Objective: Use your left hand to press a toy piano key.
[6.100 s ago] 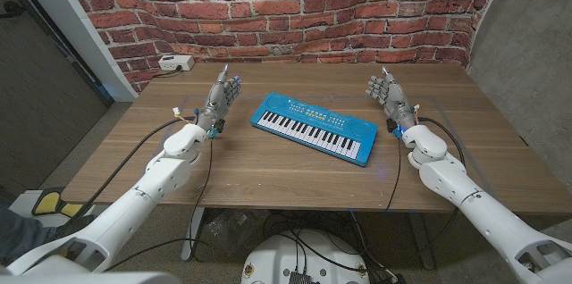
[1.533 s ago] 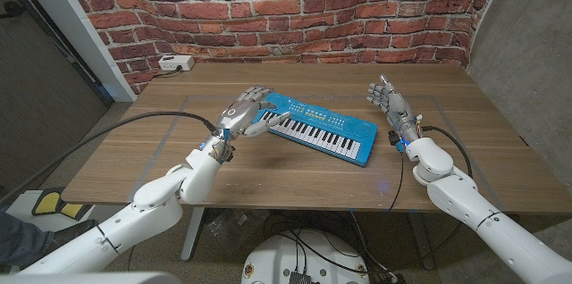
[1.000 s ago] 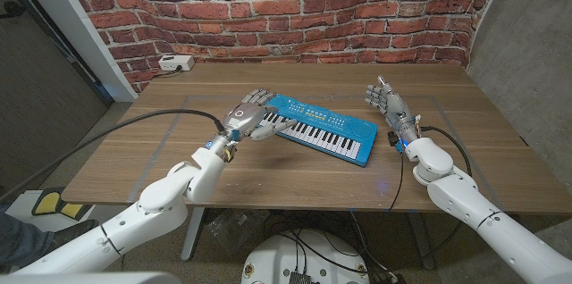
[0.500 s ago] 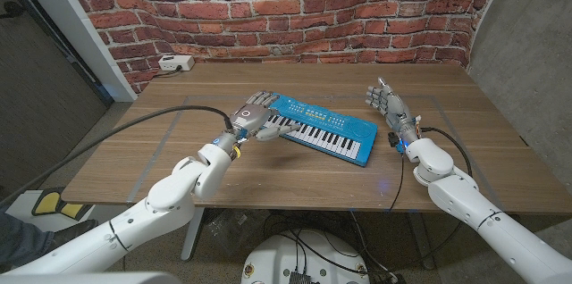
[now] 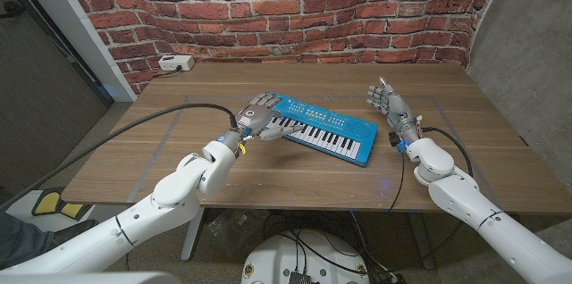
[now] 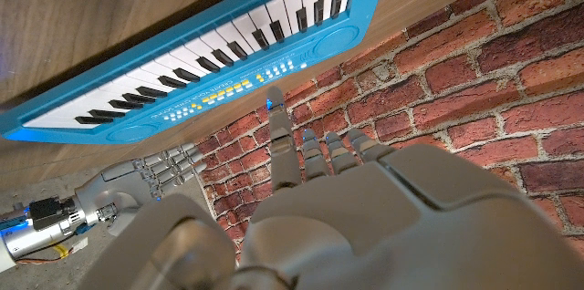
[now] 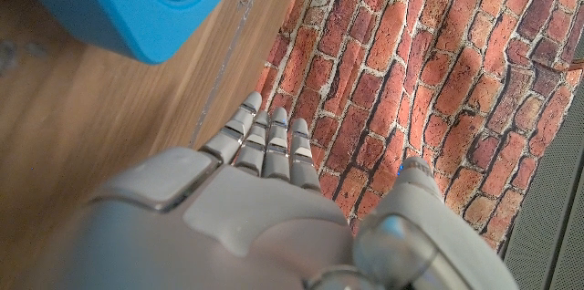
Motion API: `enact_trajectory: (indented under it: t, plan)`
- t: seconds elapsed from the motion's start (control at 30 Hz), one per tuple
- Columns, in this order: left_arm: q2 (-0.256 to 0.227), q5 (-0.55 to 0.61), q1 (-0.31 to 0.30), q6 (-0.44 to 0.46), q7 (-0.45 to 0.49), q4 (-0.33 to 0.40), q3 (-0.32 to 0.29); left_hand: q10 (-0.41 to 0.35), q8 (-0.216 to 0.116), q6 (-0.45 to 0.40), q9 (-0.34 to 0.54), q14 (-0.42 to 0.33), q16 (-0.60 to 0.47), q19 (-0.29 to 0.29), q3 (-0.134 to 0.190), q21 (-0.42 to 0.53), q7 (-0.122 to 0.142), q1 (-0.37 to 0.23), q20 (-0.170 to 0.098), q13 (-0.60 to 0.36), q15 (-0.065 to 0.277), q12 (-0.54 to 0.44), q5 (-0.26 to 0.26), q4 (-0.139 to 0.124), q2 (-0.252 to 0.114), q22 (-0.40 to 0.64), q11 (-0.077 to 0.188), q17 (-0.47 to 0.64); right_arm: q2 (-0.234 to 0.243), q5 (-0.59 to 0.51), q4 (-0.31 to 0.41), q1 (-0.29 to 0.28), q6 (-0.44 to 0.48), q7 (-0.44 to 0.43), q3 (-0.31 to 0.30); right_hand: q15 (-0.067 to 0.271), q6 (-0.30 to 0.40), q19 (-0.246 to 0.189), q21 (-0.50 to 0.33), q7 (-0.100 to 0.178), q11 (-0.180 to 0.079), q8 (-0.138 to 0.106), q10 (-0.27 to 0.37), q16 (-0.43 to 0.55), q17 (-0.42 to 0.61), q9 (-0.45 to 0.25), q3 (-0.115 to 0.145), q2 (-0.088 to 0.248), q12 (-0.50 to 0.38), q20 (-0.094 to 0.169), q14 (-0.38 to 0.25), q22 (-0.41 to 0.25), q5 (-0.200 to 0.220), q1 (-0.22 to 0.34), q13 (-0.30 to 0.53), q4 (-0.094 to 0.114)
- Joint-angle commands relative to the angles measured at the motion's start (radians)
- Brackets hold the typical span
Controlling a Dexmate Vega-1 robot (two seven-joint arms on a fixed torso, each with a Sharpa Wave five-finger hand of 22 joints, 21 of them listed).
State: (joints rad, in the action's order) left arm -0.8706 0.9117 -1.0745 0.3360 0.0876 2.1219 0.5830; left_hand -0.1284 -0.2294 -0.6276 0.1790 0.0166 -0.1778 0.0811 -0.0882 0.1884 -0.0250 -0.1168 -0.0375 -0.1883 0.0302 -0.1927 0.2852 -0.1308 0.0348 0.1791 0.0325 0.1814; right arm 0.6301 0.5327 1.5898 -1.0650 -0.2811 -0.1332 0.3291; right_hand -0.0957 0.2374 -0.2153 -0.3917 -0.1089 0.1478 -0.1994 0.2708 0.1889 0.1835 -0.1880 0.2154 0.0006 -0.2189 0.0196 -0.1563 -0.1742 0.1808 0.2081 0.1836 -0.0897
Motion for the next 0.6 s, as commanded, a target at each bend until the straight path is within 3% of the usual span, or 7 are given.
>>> enact_trajectory:
  t: [0.03, 0.3, 0.6]
  plan:
    - [0.018, 0.0, 0.046, 0.015, -0.08, -0.022, 0.04, -0.01, -0.002, -0.014, 0.006, -0.005, -0.007, 0.003, -0.003, 0.008, -0.001, -0.009, -0.01, -0.002, 0.019, -0.008, 0.009, -0.001, -0.006, 0.004, 0.002, 0.0, 0.005, 0.004, 0.001, -0.003, 0.003, -0.002, -0.006, -0.004, 0.008, -0.009, 0.003, 0.006, -0.002, -0.001, 0.007, -0.003, 0.002, -0.004, -0.001, 0.014, 0.001, -0.003, -0.002, -0.004, 0.005, 0.003, 0.003, -0.004]
    - [0.028, 0.038, 0.078, 0.046, -0.167, -0.02, 0.077, -0.023, 0.002, -0.013, 0.006, -0.017, -0.011, -0.004, -0.003, 0.012, -0.004, -0.017, -0.008, -0.002, 0.014, -0.014, 0.011, 0.002, -0.011, 0.003, -0.004, 0.0, 0.007, 0.004, -0.005, 0.001, 0.003, 0.004, -0.006, -0.005, 0.009, -0.01, 0.006, 0.006, -0.003, -0.001, 0.006, -0.003, 0.002, -0.004, -0.001, 0.014, 0.002, -0.003, -0.002, -0.004, 0.005, 0.002, 0.003, -0.004]
    - [0.028, -0.006, 0.091, 0.014, -0.171, -0.038, 0.079, -0.03, 0.004, -0.016, 0.006, -0.023, -0.012, -0.008, -0.003, 0.014, 0.0, -0.024, 0.0, -0.002, 0.013, -0.017, 0.013, 0.005, -0.017, 0.003, -0.004, -0.001, 0.005, 0.003, -0.002, 0.002, 0.008, 0.0, -0.004, -0.005, 0.009, -0.011, 0.009, 0.006, -0.002, -0.001, 0.006, -0.003, 0.002, -0.004, -0.002, 0.015, 0.002, -0.003, -0.002, -0.004, 0.005, 0.002, 0.003, -0.005]
